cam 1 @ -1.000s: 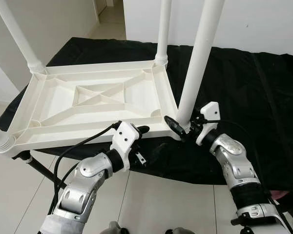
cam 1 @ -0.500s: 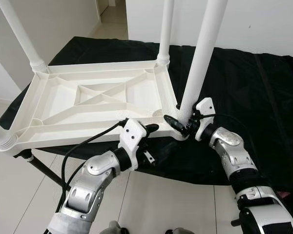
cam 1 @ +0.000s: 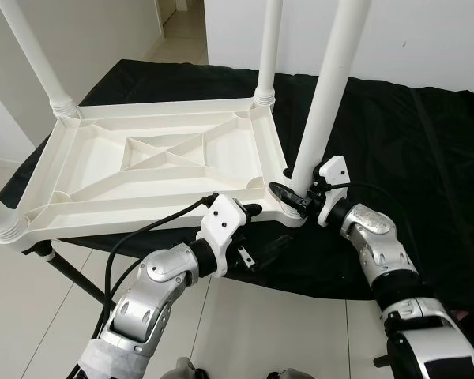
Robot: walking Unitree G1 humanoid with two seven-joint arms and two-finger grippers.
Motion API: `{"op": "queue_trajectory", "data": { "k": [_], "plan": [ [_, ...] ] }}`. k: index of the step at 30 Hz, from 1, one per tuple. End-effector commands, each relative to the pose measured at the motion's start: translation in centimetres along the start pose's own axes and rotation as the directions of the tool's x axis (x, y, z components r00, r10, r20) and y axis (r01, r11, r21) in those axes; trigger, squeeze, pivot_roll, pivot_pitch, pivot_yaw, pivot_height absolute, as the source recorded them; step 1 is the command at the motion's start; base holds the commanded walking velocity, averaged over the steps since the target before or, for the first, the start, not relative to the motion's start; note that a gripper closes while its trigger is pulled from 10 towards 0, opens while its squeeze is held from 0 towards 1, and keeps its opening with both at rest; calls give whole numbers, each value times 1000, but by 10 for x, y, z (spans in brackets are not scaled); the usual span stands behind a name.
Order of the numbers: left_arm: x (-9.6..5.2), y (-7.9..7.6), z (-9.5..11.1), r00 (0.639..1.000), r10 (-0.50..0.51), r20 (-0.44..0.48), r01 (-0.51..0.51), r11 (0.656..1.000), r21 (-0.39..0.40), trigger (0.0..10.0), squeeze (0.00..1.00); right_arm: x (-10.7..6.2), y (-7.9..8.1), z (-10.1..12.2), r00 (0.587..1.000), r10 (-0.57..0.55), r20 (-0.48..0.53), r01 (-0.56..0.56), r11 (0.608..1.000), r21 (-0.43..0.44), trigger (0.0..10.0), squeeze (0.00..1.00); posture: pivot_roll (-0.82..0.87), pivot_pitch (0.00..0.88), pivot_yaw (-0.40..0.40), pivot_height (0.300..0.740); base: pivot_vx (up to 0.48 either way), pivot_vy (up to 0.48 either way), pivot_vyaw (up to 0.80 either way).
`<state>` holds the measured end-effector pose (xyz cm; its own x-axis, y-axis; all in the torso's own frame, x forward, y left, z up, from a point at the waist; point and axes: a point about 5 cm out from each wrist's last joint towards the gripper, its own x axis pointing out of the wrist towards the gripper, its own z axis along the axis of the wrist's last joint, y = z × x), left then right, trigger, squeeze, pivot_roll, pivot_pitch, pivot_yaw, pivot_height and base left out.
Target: Building children table
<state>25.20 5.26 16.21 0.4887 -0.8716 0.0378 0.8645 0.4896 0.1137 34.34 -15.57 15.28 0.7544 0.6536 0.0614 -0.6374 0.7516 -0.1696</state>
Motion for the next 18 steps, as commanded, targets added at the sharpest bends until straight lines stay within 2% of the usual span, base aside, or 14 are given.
{"op": "queue_trajectory", "data": {
  "k": [1,2,3,4,7,8,9,10,12,13,14,15,17,18],
  "plan": [
    [-1,3,-4,999,30,-20,-30,999,12,10000,0,-1,1,-4,997,-68,-19,68,998,4,10000,0,-77,66,38,740,0,0,0],
    [0,3,-4,999,32,-23,-31,999,14,10000,0,-2,1,-5,990,-137,-34,136,991,-5,10000,0,-78,66,39,740,0,0,0],
    [0,3,-4,999,32,-23,-31,999,14,10000,0,-2,1,-5,990,-137,-34,136,991,-5,10000,0,-78,66,39,740,0,0,0],
    [0,5,-4,999,38,-25,-37,999,23,10000,0,-2,8,-1,975,-220,-19,220,975,21,10000,0,-83,65,40,740,0,0,0],
    [0,7,-3,999,43,-23,-42,999,29,10000,0,-3,13,2,968,-252,-6,252,967,37,10000,0,-83,65,40,740,0,0,0],
    [0,8,-3,999,46,-24,-45,999,29,10000,0,-3,14,2,958,-286,-15,286,958,34,10000,0,-83,65,39,740,0,0,0],
    [-1,9,-3,998,48,-26,-48,998,31,10000,0,-5,15,1,933,-360,-26,361,932,27,10000,0,-83,64,38,740,0,0,0],
    [-1,9,-3,998,48,-26,-48,998,31,10000,0,-5,15,1,933,-360,-26,361,932,27,10000,0,-83,64,38,740,0,0,0],
    [-1,10,-3,998,53,-27,-52,998,33,10000,0,-9,17,1,886,-462,-32,463,886,12,10000,0,-83,64,38,740,0,0,0],
    [-1,10,-3,998,53,-27,-52,998,33,10000,0,-9,17,1,886,-462,-32,463,886,12,10000,0,-83,64,38,740,0,0,0],
    [-1,11,-2,998,58,-27,-57,998,36,10000,0,-11,19,0,854,-518,-39,519,855,8,10000,0,-81,63,36,740,0,0,0],
    [-1,11,-2,998,58,-27,-57,998,36,10000,0,-11,19,0,854,-518,-39,519,855,8,10000,0,-81,63,36,740,0,0,0],
    [-2,13,-2,997,67,-25,-66,997,40,10000,0,-15,24,3,779,-626,-27,624,780,-52,10000,0,-81,63,36,740,0,0,0],
    [-2,13,-2,997,68,-25,-67,997,40,10000,0,-16,27,3,750,-661,-32,659,750,-52,10000,0,-81,63,36,740,0,0,0]
  ]
}}
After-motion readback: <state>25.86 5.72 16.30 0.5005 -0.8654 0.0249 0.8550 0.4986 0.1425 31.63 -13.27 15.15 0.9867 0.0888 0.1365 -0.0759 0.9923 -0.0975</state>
